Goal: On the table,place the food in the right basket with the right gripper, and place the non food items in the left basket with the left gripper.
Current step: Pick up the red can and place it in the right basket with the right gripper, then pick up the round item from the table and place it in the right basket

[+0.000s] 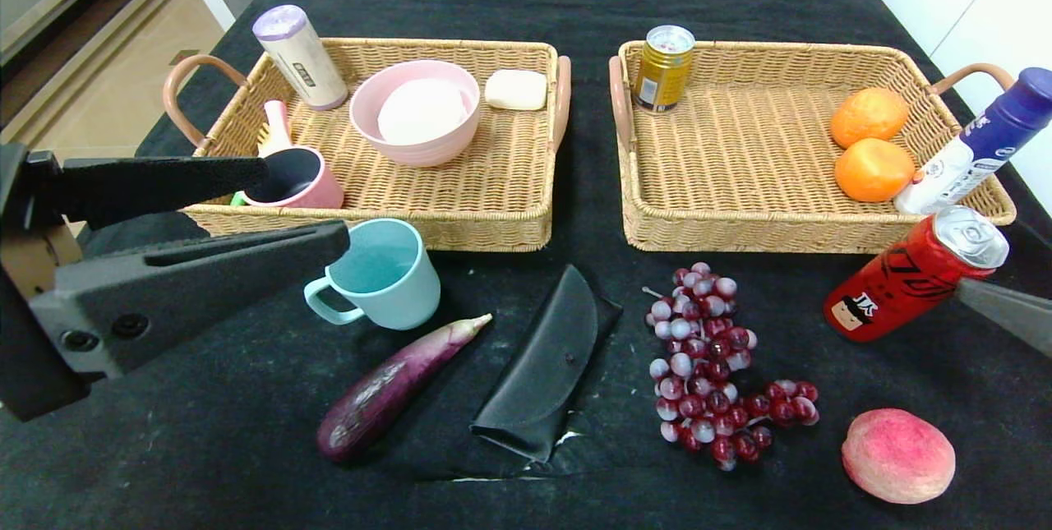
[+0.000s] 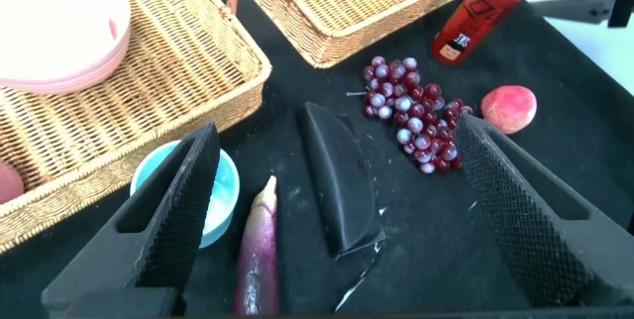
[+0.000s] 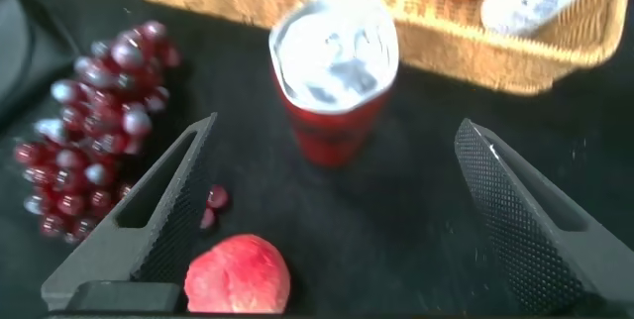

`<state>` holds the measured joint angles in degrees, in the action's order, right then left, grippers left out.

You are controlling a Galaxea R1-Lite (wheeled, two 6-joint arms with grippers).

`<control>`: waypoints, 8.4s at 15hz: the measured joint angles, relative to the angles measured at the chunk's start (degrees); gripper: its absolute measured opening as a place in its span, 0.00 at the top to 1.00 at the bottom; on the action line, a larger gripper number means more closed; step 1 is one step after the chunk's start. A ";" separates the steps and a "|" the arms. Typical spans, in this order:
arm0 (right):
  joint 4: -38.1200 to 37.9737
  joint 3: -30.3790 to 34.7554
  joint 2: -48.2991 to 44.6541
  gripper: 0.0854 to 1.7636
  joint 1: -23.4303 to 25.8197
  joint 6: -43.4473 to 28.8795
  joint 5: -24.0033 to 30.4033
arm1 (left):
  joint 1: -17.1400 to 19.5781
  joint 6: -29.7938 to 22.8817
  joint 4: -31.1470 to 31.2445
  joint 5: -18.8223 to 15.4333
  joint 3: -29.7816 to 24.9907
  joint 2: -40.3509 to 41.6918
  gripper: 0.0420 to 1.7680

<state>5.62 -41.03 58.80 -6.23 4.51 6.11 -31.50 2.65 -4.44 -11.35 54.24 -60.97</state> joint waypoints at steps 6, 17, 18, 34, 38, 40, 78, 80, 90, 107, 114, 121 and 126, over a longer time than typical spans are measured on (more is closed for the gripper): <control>6.78 5.46 2.54 0.03 0.09 -0.07 -0.29 | 0.05 -0.11 0.09 0.39 0.15 0.46 0.03; 36.85 16.12 14.93 0.03 -0.24 -1.51 0.04 | 0.05 -0.20 0.09 0.35 0.00 0.68 0.03; 37.55 16.53 15.57 0.03 -0.38 -2.01 0.09 | 0.05 -0.22 0.09 0.33 0.00 0.69 0.03; 43.33 14.06 19.96 0.03 -1.26 -3.41 -0.24 | 0.02 -0.15 0.11 0.33 0.00 0.88 0.03; 43.33 13.80 20.11 0.19 -1.05 -3.41 -0.29 | 0.02 -0.12 0.09 0.33 0.00 0.96 0.03; 43.30 13.80 20.11 0.38 -1.04 -3.39 -0.24 | 0.02 -0.12 0.09 0.33 0.00 1.02 0.03; 11.47 -35.51 28.60 0.43 -4.99 -1.40 -1.93 | -0.50 0.07 0.41 -0.89 -0.49 1.24 0.03; 10.56 -38.62 31.45 0.43 -5.47 -1.34 -2.32 | -0.66 0.07 0.50 -0.89 -0.49 1.55 0.03; 11.11 -52.30 45.67 0.43 -6.41 -1.35 -4.40 | -0.66 0.13 0.43 -0.80 -0.71 1.44 0.03; 11.43 -61.09 54.25 0.19 -6.41 -1.46 -5.73 | -0.66 0.16 0.45 -0.80 -0.90 0.94 0.03; 10.69 -58.50 51.96 0.10 -6.91 -1.32 -5.58 | -0.66 0.16 0.23 -0.80 -0.82 0.91 0.03; 5.88 -49.70 41.79 0.06 -7.38 -0.05 -5.12 | -0.66 0.10 0.33 -0.72 -0.66 0.99 0.03; -8.78 -44.98 31.37 0.05 -7.38 2.24 -4.92 | -0.68 0.07 0.45 -0.77 -0.62 1.23 0.03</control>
<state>-3.16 -86.02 90.16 -13.60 6.75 1.18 -32.18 2.72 -3.99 -12.12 53.61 -59.73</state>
